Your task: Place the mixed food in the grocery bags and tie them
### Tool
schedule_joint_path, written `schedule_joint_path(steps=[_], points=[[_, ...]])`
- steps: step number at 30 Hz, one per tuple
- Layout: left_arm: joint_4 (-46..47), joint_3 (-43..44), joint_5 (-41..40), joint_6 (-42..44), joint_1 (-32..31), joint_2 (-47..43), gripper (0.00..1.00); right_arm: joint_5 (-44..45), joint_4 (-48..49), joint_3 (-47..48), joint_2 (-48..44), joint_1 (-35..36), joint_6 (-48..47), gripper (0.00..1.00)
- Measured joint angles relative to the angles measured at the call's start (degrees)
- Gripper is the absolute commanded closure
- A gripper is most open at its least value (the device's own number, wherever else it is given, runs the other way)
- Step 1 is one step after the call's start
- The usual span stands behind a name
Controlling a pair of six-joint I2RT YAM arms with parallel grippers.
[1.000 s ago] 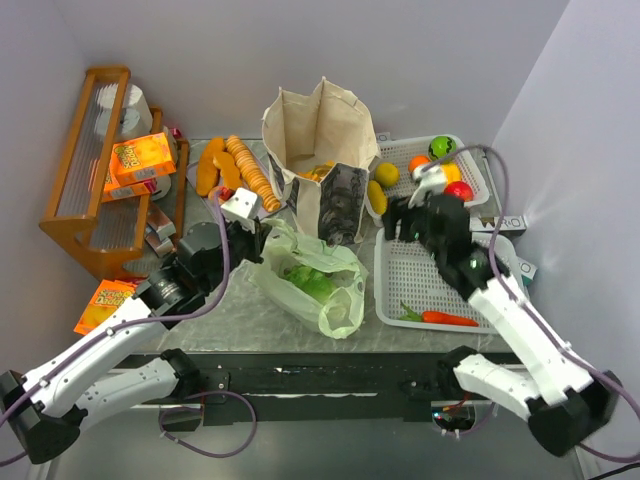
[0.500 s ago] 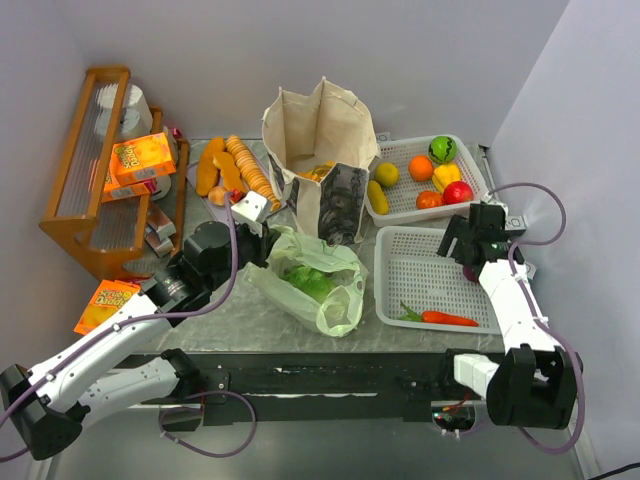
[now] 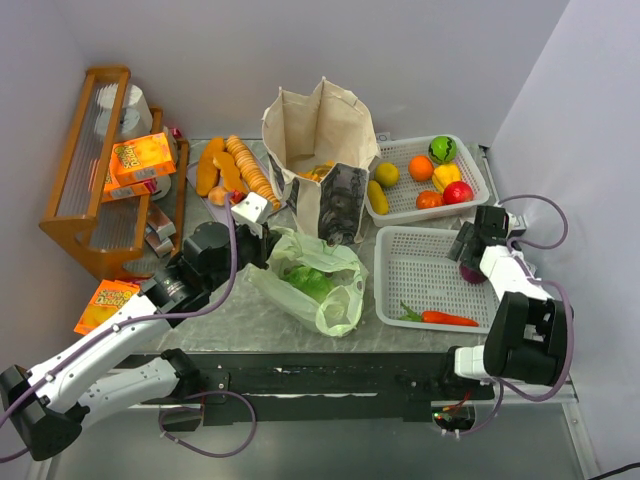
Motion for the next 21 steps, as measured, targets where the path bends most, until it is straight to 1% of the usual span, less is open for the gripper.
schedule_joint_path(steps=[3, 6, 8, 9, 10, 12, 15, 18, 21], points=[[0.0, 0.0, 0.0, 0.0, 0.0, 0.0, 0.99, 0.1, 1.2, 0.0, 1.7, -0.4, 0.0, 0.06], [-0.1, 0.0, 0.0, 0.0, 0.0, -0.1, 0.99, -0.4, 2.0, 0.0, 4.0, -1.5, 0.0, 0.09], [-0.2, 0.0, 0.0, 0.1, 0.0, -0.3, 0.99, -0.9, 2.4, 0.0, 5.0, -2.1, 0.0, 0.18], [-0.2, 0.0, 0.0, 0.1, 0.0, -0.4, 0.99, -1.2, 2.7, 0.0, 5.4, -2.3, 0.0, 0.26], [-0.2, 0.0, 0.0, 0.2, 0.0, -0.5, 0.99, -1.4, 2.9, 0.0, 5.6, -2.4, 0.0, 0.40], [-0.2, 0.0, 0.0, 0.3, 0.0, -0.8, 0.99, -1.5, 2.9, 0.0, 5.6, -2.4, 0.2, 0.52], [-0.2, -0.1, 0.0, 0.4, 0.0, -1.2, 0.99, -1.2, 2.4, 0.0, 4.2, -1.7, 0.0, 0.60], [-0.2, -0.1, 0.0, 0.5, 0.0, -1.4, 0.99, 1.8, 0.6, 0.0, -2.1, 2.4, -0.1, 0.62], [-0.2, -0.1, 0.0, 0.5, 0.0, -1.4, 0.99, 6.8, -1.3, 0.7, -11.3, 12.5, 0.0, 0.65]])
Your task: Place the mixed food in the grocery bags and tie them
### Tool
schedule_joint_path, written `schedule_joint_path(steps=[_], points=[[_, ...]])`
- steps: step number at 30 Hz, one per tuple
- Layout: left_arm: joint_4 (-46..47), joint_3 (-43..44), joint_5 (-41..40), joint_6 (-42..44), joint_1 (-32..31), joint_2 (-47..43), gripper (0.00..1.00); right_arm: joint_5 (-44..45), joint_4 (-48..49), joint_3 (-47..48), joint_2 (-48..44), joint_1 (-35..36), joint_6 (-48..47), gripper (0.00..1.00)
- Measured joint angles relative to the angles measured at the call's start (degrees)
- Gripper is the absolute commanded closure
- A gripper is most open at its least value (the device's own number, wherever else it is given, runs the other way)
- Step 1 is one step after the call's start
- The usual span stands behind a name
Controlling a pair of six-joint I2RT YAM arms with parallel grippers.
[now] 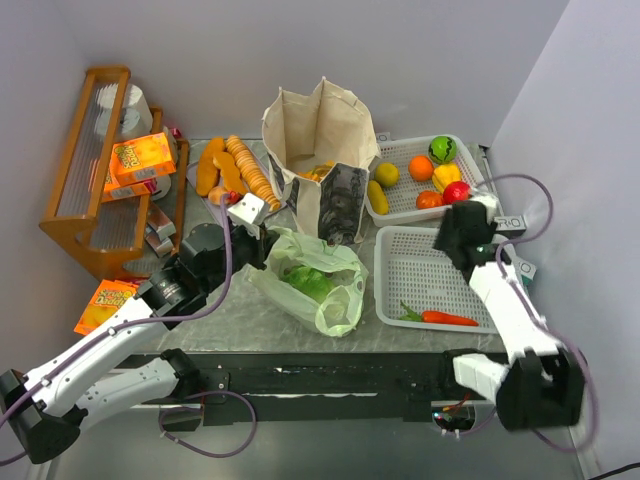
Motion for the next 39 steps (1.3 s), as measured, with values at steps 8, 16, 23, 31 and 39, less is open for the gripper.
schedule_joint_path(steps=[8, 16, 23, 31, 39], points=[[0.0, -0.2, -0.1, 0.0, 0.0, 0.1, 0.99, 0.2, 4.8, 4.3, -14.6, 28.0, 0.6, 0.65], [0.0, -0.4, -0.7, 0.0, 0.0, 0.5, 0.99, -7.4, 9.4, 12.1, -1.2, 51.5, -1.6, 0.65], [0.0, -0.4, -0.7, 0.0, 0.0, 0.5, 0.99, -8.7, 8.0, 14.4, 9.0, 58.9, -1.9, 0.66], [0.0, -0.7, -0.7, 0.2, 0.0, 0.5, 0.99, -4.3, -0.8, 15.1, 16.3, 59.1, 2.1, 0.58], [0.0, -0.7, -0.7, 0.2, 0.0, 0.5, 0.99, -5.5, -4.2, 15.1, 15.4, 59.1, 2.2, 0.14]])
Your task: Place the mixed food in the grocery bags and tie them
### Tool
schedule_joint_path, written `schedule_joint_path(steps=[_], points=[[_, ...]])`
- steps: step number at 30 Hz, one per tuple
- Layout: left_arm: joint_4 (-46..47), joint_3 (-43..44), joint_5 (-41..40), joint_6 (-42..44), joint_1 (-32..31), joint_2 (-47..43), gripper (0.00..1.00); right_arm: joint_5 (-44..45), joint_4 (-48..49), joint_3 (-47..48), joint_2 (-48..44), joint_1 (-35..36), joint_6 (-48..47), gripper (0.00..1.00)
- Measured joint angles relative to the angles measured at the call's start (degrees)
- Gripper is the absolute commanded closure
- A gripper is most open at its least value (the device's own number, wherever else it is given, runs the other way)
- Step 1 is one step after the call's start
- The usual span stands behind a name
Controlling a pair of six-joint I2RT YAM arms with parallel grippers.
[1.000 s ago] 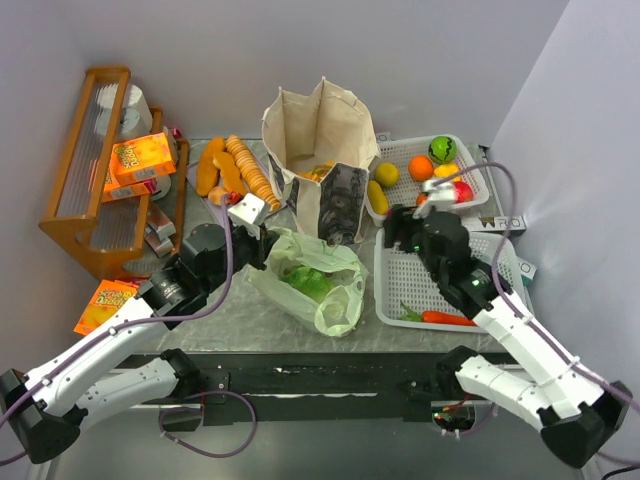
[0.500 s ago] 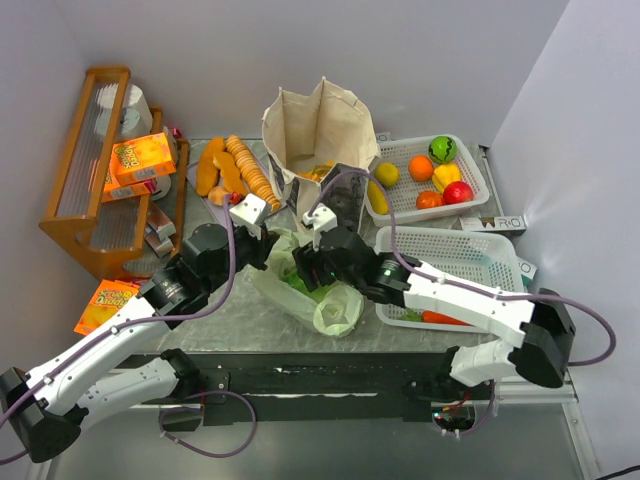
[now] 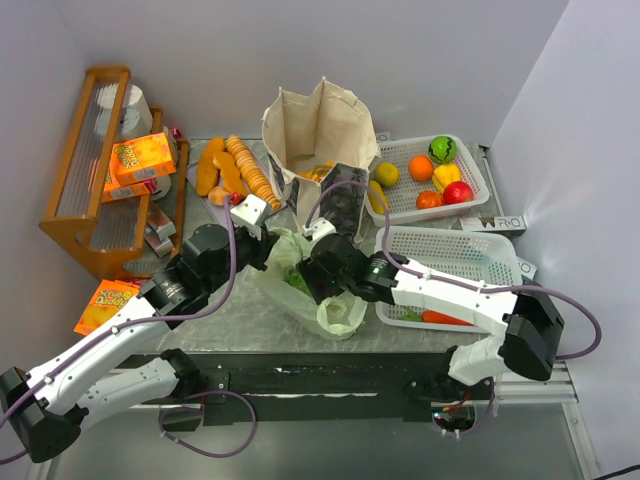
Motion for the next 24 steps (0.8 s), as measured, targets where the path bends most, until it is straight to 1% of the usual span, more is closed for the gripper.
schedule_joint_path(steps=[4, 7, 11, 17, 21, 24], points=[[0.0, 0.0, 0.0, 0.0, 0.0, 0.0, 0.99, -4.3, -0.4, 0.7, -1.3, 0.0, -2.0, 0.07], [0.0, 0.0, 0.0, 0.0, 0.0, 0.0, 0.99, -7.8, -0.6, 0.7, -3.1, 0.0, -3.7, 0.06], [0.0, 0.0, 0.0, 0.0, 0.0, 0.0, 0.99, -10.8, -1.3, 0.7, -5.7, 0.1, -4.8, 0.08], [0.0, 0.0, -0.5, 0.0, 0.0, 0.0, 0.99, -10.8, -5.1, 1.6, -7.4, 0.3, -5.1, 0.05], [0.0, 0.0, -0.9, 0.1, 0.0, 0.0, 0.99, -10.1, -6.8, 2.4, -14.0, 0.5, -4.9, 0.01], [0.0, 0.0, -1.0, 0.2, 0.0, 0.0, 0.99, -7.6, -6.8, 4.4, -21.1, 0.1, -3.7, 0.04]])
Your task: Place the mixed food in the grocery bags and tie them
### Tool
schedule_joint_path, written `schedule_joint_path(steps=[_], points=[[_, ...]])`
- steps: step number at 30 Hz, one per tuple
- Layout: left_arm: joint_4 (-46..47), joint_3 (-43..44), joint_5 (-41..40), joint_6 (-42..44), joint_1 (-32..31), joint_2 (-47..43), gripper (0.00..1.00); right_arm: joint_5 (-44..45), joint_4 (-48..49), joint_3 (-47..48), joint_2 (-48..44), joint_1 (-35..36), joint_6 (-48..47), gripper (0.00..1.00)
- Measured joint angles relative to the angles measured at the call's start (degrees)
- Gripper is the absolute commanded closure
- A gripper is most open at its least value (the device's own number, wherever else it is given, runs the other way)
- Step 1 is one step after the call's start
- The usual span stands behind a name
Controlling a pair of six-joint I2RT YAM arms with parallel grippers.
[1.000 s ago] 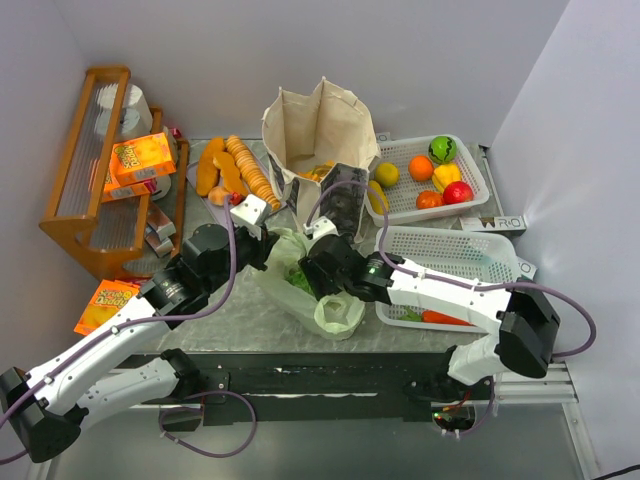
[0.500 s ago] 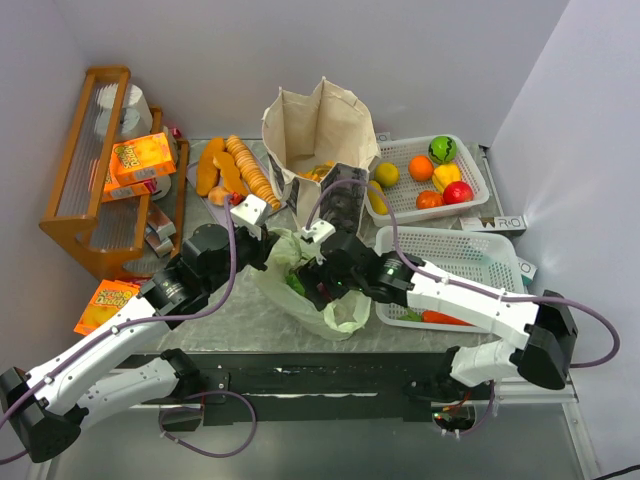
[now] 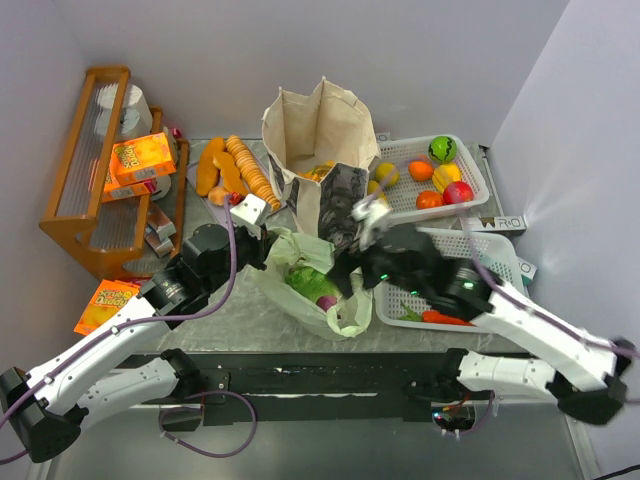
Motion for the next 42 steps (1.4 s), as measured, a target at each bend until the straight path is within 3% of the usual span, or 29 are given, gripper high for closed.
schedule_joint_path(steps=[3, 7, 10, 17, 27, 33, 38, 41, 42], points=[[0.0, 0.0, 0.0, 0.1, 0.0, 0.0, 0.99, 0.3, -0.9, 1.1, -5.4, -6.9, 2.4, 0.06], [0.0, 0.0, 0.0, 0.1, 0.0, 0.0, 0.99, -0.2, -4.6, -4.0, -10.0, -30.4, 6.7, 0.10], [0.0, 0.0, 0.0, 0.1, 0.0, 0.0, 0.99, -0.3, -10.1, -10.2, -9.0, -36.6, 8.8, 0.12], [0.0, 0.0, 0.0, 0.0, 0.0, 0.0, 0.99, -3.8, -15.8, -17.4, 2.0, -37.6, 9.1, 0.16], [0.0, 0.0, 0.0, 0.0, 0.0, -0.1, 0.99, -5.8, -16.8, -17.4, 9.2, -37.0, 8.9, 0.17], [0.0, 0.0, 0.0, 0.0, 0.0, -0.2, 0.99, -5.4, -16.7, -17.4, 14.9, -33.1, 9.1, 0.19], [0.0, 0.0, 0.0, 0.0, 0.0, -0.2, 0.99, -3.1, -16.8, -17.4, 19.3, -31.8, 10.1, 0.35], [0.0, 0.0, 0.0, 0.0, 0.0, -0.2, 0.99, -1.4, -16.9, -17.4, 20.5, -31.8, 11.0, 0.53], [0.0, 0.0, 0.0, 0.0, 0.0, -0.2, 0.99, -0.8, -17.0, -17.4, 20.7, -31.8, 11.3, 0.64]])
